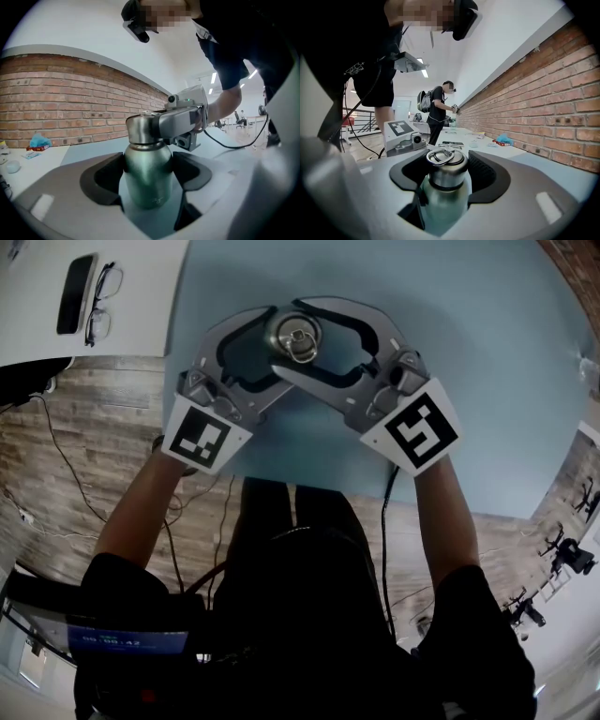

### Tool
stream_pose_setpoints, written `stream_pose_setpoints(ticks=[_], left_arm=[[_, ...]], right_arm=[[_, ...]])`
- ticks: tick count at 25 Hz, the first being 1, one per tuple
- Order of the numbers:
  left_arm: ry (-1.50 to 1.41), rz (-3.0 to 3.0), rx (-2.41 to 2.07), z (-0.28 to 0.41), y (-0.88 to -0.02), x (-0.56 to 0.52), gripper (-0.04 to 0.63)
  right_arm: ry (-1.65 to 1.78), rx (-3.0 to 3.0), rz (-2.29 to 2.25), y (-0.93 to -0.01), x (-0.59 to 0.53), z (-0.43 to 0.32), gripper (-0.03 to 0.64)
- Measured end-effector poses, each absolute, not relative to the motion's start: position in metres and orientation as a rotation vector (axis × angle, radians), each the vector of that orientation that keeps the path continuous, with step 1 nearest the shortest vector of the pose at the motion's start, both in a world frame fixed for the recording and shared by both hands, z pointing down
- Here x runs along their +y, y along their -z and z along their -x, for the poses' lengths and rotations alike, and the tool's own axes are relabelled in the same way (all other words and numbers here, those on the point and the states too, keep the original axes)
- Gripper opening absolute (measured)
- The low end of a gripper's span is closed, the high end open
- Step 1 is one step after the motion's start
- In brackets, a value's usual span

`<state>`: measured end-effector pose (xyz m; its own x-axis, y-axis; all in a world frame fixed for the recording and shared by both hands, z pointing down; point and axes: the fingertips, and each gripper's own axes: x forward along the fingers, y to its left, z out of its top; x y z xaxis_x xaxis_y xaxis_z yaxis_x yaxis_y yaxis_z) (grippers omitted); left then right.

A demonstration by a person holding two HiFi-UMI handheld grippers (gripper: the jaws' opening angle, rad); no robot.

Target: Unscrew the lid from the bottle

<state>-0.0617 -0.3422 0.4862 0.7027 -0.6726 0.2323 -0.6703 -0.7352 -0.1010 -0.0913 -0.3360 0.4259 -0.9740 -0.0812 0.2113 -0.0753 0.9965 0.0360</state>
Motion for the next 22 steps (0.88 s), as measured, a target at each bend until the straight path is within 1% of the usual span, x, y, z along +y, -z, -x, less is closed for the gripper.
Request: stream_pose_setpoints(ticks=[5,13,16,19,22], left_arm=[[0.4,2.901,1.121,0.0611,-0.4857,-0.3421,0.325],[0.403,2.899,1.138,0.0621,-0.4866,-0.3431,0.327],[0.403,2.907,1.147,0.0615,-0.4868,-0.345,0.34],[0.408,2.907,1.161,0.0611,-0.4883,-0.3468,0.371],[0.412,2.89,1.192,0.0612,-0.4874,-0.3484,0.377]], right_arm=[[0.055,-2.929,-0.059,-0.4237,-0.3357,0.0909,0.262],[0.062,-2.931,-0.091,-0.4244,-0.3367,0.0918,0.264],[0.061,-2.929,-0.1,-0.4238,-0.3357,0.0927,0.268],[0.064,-2.928,-0.113,-0.4247,-0.3353,0.0942,0.295],[0.062,-2.925,-0.146,-0.4247,-0.3365,0.0933,0.302]])
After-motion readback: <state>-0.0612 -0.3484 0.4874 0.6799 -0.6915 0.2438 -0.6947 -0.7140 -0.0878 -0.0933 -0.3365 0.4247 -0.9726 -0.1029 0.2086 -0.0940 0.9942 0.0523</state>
